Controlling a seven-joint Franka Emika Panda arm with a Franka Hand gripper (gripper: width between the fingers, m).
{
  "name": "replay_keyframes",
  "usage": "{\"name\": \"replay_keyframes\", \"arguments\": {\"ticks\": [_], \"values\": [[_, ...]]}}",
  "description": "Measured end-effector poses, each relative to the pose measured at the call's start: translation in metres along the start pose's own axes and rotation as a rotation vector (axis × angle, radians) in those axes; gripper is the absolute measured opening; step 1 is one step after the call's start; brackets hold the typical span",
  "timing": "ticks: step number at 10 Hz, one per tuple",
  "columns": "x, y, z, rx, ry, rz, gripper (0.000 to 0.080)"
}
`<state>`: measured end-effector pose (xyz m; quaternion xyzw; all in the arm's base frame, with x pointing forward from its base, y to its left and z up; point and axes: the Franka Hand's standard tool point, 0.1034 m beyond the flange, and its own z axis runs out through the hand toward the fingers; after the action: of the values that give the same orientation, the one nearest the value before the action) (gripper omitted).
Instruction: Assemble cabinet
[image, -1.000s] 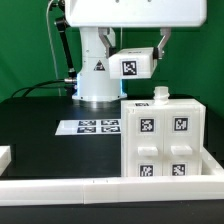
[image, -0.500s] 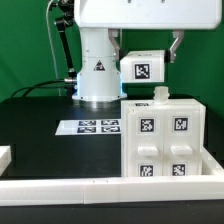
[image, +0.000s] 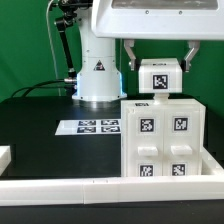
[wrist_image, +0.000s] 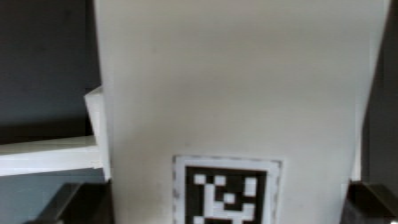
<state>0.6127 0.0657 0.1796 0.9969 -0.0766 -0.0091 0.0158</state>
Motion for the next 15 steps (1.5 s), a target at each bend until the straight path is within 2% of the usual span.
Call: {"name": "replay_keyframes", "arguments": {"ticks": [6, 11, 15], "values": [[0.009, 0.0, 0.001, 0.005, 0.036, -0.005, 0.056], [0.008, 0.004, 0.017, -0.003, 0.024, -0.018, 0.056], [0.012, 0.003, 0.017, 0.004, 0.046, -0.011, 0.0561]]}}
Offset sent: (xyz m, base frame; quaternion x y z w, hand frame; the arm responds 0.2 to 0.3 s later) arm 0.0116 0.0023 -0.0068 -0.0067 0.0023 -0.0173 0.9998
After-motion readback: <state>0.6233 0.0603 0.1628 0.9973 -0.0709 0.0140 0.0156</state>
